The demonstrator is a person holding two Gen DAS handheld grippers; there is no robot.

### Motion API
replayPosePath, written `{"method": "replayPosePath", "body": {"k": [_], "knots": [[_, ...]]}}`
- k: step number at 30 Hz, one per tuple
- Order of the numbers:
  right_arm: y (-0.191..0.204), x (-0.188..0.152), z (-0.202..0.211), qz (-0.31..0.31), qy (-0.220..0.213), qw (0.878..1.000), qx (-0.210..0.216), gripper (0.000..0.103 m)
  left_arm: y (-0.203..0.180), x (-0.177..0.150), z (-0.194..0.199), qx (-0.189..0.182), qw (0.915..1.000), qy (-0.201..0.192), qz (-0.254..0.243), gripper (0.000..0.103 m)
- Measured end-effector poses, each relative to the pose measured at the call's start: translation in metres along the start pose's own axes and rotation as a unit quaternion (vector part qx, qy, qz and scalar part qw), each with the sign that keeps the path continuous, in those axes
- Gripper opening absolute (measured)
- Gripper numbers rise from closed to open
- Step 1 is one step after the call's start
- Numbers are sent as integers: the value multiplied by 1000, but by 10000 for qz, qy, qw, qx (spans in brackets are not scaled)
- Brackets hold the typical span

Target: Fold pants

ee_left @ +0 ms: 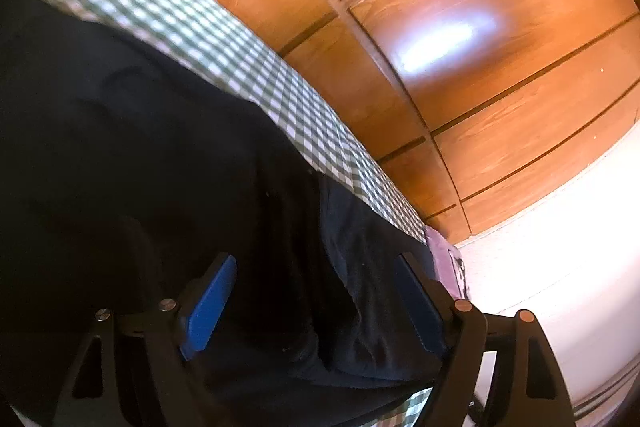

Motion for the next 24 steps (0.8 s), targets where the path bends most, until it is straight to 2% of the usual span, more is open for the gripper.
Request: {"method": "replayPosePath", "body": {"k": [4,5,7,9,10,11,12,14,18,20,23,24], "knots": [[-3,-19,-7,-141,274,9995,90,55,-5,-6,-9,135,9997,26,-200,80],[-1,-21,-10,-151,306,9993,135,55,-8,-9,-13,148,9994,88,-299,76],[4,-24,-20,-76,393,9991,101,55,-11,-14,-18,177,9987,245,-416,60],[3,-22,-29,-71,374,9992,121,53,-10,-19,-23,411,9969,361,-572,34],[4,-19,-34,-56,366,9993,77,48,-10,-20,-23,534,9956,328,-694,25],[5,-18,-38,-21,386,9993,25,38,-12,-20,-20,603,9945,268,-818,21],[8,-15,-42,9,411,9991,41,33,-15,-20,-15,570,9942,233,-883,19],[9,-7,-41,74,361,9993,-18,26,-26,-18,0,374,9951,115,-907,17],[11,-3,-26,388,265,9988,-153,22,-34,-16,33,112,9959,-97,-891,16],[10,-11,-27,543,395,9975,-234,16,-23,-19,35,250,9958,-24,-882,16],[2,-26,-33,451,588,9967,-316,16,7,-33,20,688,9939,230,-828,17],[-1,-29,-34,284,594,9975,-253,16,15,-38,14,814,9929,264,-823,22]]}}
Point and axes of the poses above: each gripper's, at about its wrist camera, not at the fingertips, and z roughly against the way its jaws point, y to its left, x to its top, the point moved 10 cm from there along -z, roughly the way its jaws point, and after that the axes turned 10 degrees about z, right-handed, at the moved point
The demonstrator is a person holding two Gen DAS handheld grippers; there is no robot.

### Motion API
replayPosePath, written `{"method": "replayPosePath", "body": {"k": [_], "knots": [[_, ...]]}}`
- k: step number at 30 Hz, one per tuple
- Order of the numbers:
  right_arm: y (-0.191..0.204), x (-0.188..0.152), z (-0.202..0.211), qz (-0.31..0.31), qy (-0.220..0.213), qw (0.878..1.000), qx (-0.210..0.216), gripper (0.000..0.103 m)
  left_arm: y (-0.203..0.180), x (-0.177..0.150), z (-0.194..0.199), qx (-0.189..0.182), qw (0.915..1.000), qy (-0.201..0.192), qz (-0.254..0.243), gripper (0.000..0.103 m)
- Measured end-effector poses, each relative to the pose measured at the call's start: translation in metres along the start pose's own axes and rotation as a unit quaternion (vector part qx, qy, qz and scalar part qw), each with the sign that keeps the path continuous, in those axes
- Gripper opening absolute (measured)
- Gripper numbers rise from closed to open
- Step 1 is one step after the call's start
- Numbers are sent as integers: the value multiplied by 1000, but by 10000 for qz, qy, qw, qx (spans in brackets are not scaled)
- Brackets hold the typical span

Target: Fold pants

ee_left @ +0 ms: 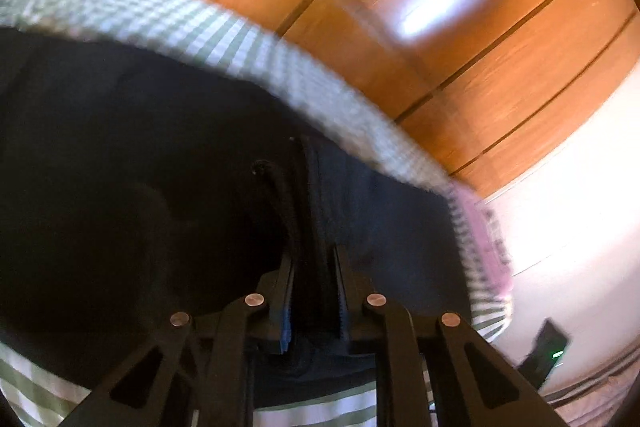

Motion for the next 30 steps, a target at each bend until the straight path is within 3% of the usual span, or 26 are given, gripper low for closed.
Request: {"method": "replayPosePath", "body": {"k": [3,6,9,13,16,20,23,27,30], "knots": [[0,3,6,-130,-62,9998,170,16,2,-3,-1,-81,9997,-228,-64,26],[-4,7,25,-238,-316,9987,329,16,0,0,2,-3,9997,-185,-167,33],[-15,17,44,-348,-574,9974,260,16,2,12,21,26,9984,-554,-107,37],[-24,49,63,-408,-1031,9937,147,16,-1,34,50,127,9932,-1139,-199,38],[-5,84,54,112,-1092,9935,285,17,-18,37,53,241,9903,-1239,-580,38],[34,121,5,1081,-548,9921,309,16,-40,27,33,372,9877,-926,-1200,38],[54,140,-26,1473,-375,9878,347,16,-55,18,14,525,9835,-696,-1587,38],[61,144,-64,1241,29,9900,663,16,-58,18,-17,890,9741,-484,-2022,38],[40,129,-86,904,371,9948,288,7,-47,20,-40,1159,9719,-266,-2032,38]]}}
Point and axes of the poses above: each gripper's, at about its wrist camera, not at the fingertips, and z roughly against the way its jaws point, y to its left, x to its top, the point moved 10 cm from there along -z, roughly the way its jaws point, and after that the axes turned 10 degrees about z, right-handed, at the moved point
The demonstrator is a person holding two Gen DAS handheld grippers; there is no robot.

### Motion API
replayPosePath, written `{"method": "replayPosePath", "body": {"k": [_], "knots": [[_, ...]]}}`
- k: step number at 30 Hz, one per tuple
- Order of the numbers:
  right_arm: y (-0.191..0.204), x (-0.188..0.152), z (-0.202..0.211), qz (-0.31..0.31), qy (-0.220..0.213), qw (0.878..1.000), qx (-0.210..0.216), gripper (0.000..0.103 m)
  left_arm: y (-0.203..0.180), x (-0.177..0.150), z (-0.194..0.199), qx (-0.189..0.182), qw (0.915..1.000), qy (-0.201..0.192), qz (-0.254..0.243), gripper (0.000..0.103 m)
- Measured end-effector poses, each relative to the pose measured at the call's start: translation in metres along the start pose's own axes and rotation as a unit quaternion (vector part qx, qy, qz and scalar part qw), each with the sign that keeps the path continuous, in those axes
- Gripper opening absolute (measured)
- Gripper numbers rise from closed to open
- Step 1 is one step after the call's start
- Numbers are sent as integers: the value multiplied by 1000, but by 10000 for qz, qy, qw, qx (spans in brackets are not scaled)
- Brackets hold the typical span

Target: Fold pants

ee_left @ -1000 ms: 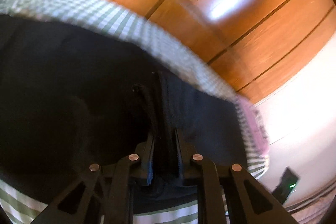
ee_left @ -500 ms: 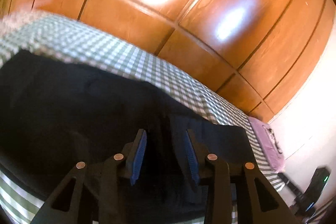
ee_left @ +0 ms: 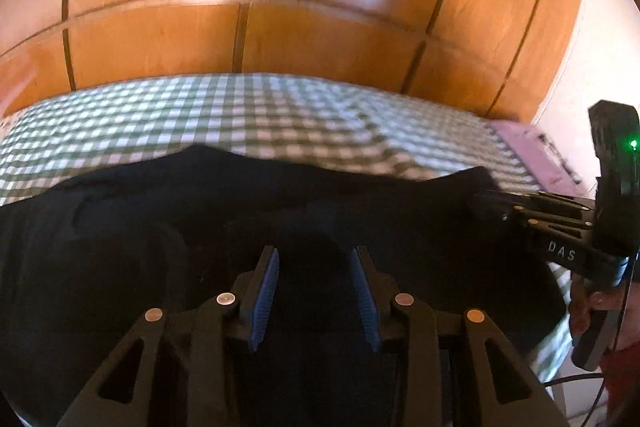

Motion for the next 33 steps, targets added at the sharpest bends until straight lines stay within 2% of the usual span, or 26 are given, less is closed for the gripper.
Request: {"method": "replayPosePath", "body": {"k": [1,4,8,13,17,20,22,24,25,26,28,30,33], "knots": [[-6,-4,-3,-95,-15,10000,-19,0,2,-2,-4,-28,10000,44,48,38],[-19,-14,-8,-421,-267,9987,-43,0,1,1,-12,-52,9999,-59,67,38],[-21,-15,-9,-381,-528,9971,-387,0,-6,4,-24,77,9989,-341,-299,39],[-21,-15,-7,-382,-644,9966,-350,0,2,8,-18,-450,9981,-371,196,39],[-23,-15,-3,-510,-790,9955,-127,0,9,2,1,-865,9929,-424,692,39],[-23,-16,0,-596,-806,9950,-56,0,22,0,21,-1033,9875,-423,1113,40],[-21,-15,2,-556,-771,9953,-164,0,39,0,34,-768,9867,-526,1335,48],[-16,-15,6,-486,-708,9958,-323,5,64,1,52,-503,9831,-736,1602,50],[-13,-15,9,-479,-707,9956,-377,12,75,2,60,-442,9801,-820,1754,50],[-8,-14,12,-474,-720,9954,-407,24,92,1,69,-318,9750,-919,1997,51],[9,-11,19,-499,-804,9952,-245,38,118,-2,83,-93,9657,-1075,2362,53],[30,-9,23,-488,-867,9950,100,38,146,-8,98,205,9522,-1299,2757,61],[64,-7,23,-299,-869,9946,484,38,178,-17,115,647,9358,-1503,3123,64]]}}
Point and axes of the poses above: each gripper's, at about its wrist camera, not at the fingertips, and z roughly against the way its jaws point, y to its left, x to its top, the point moved 10 cm from there along -z, roughly the way its jaws point, and after that the axes turned 10 degrees about z, right-handed, at the moved point
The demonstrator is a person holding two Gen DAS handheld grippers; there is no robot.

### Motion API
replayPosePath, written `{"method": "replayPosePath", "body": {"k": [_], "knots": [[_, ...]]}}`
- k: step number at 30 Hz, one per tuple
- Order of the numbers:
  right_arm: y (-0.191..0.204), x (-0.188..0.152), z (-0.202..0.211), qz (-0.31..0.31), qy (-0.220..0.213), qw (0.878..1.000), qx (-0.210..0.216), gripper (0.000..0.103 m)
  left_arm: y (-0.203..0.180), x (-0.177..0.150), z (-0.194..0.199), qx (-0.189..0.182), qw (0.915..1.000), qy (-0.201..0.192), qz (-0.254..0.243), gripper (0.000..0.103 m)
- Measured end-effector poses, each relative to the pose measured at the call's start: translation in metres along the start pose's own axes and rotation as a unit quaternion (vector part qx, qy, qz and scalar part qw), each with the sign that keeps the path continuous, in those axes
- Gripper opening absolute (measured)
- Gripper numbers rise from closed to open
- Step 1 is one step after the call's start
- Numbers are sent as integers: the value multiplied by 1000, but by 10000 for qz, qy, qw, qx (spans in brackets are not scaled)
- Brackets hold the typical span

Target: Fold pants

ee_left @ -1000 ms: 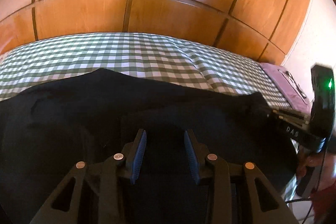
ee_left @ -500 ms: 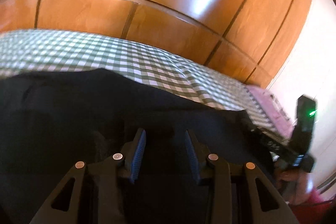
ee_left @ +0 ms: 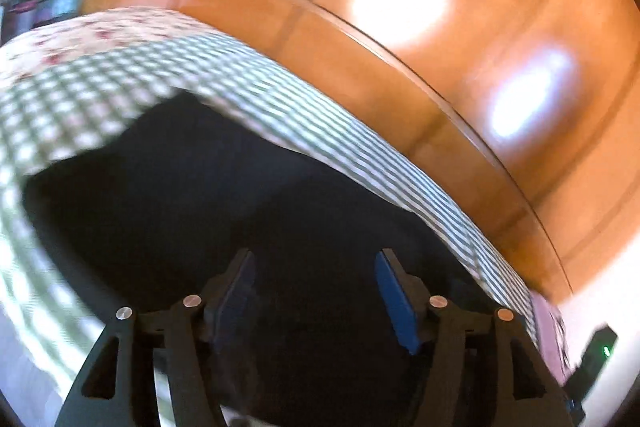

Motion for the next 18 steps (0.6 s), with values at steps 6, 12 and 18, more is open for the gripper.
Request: {"method": "replayPosePath", "body": {"k": [6,12,18], "knots": [[60,-7,-4,459,17,9976,522,38,38,15,18,657,9973,-298,131,66],[84,-21,-11,1078,143,9937,272,48,76,25,46,1063,9906,-688,525,68],[77,-24,-11,797,48,9957,460,49,118,31,57,1281,9799,-774,1319,70]]}}
Point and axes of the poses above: each gripper's, at about its wrist camera, not at the fingertips, and z roughly against the way its jaws point, y to its left, x to its top, the point moved 10 cm from there along -z, roughly the way its jaws point, and after that the axes turned 10 degrees about z, right-handed, at the moved point
